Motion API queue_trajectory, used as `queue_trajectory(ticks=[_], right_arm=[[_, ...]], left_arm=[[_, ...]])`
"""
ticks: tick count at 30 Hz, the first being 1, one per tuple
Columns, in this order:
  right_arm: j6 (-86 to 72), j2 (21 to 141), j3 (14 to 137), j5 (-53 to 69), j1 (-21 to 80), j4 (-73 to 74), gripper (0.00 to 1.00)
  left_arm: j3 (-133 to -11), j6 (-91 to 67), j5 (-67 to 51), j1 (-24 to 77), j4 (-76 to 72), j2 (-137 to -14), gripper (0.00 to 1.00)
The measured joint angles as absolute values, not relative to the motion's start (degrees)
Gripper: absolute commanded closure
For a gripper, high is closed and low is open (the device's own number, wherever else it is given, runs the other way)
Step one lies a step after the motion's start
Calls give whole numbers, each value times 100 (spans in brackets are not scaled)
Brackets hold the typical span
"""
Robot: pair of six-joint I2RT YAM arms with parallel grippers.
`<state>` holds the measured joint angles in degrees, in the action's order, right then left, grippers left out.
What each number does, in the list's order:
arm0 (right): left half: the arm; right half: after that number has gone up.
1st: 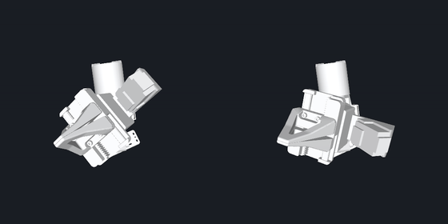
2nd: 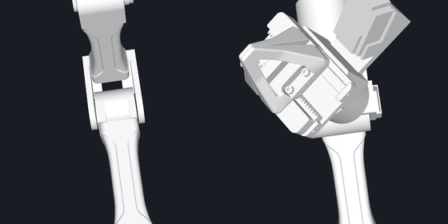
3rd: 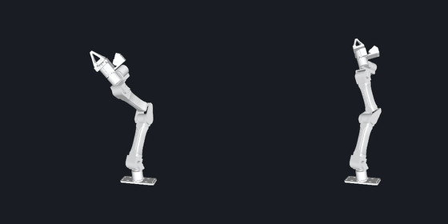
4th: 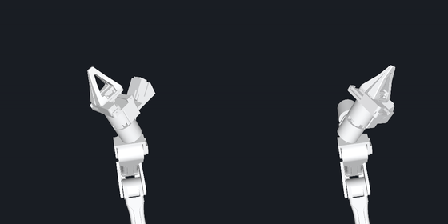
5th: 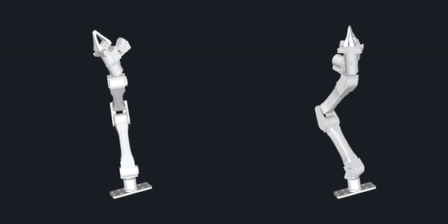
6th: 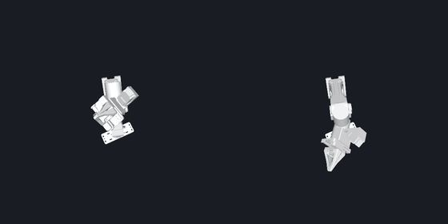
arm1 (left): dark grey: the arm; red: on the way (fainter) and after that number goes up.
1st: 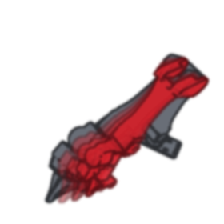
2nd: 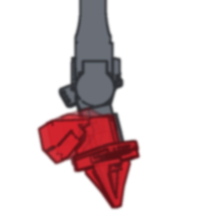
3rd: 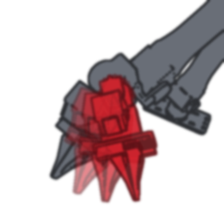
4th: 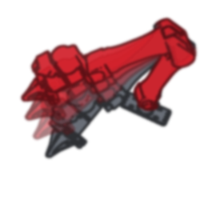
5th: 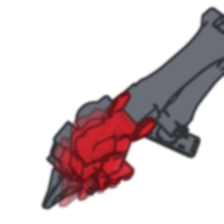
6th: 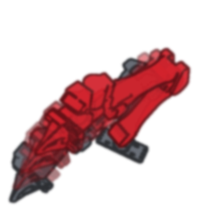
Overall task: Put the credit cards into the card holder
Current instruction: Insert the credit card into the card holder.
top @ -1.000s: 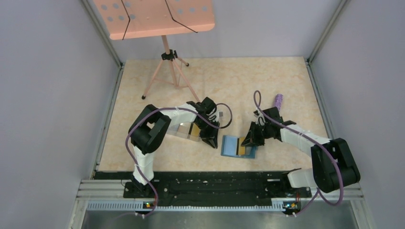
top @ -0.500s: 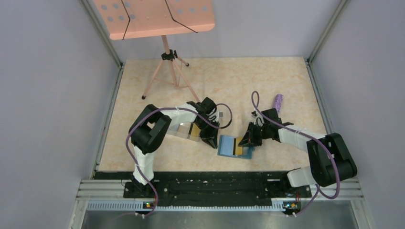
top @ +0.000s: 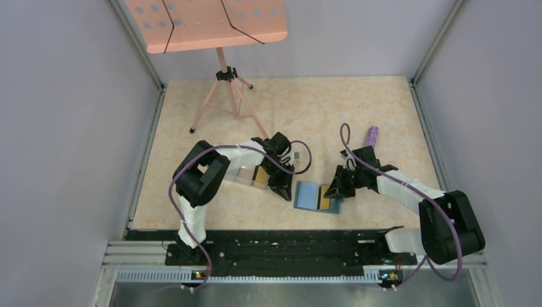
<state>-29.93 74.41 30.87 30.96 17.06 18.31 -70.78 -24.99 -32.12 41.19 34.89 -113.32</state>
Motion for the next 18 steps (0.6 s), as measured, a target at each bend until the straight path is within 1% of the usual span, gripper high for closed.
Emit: queue_trajectory(ticks=[9,18], right_arm=[[-2906,7448,3076,3026,1706,1914,100],[-2910,7703,3009,3465,1706,1514,100]], left_arm=[[-7004,-2536,-3229,4130,3424,-11299,84],[-7000,-2536,-3253,4143,3428,-11299,85]])
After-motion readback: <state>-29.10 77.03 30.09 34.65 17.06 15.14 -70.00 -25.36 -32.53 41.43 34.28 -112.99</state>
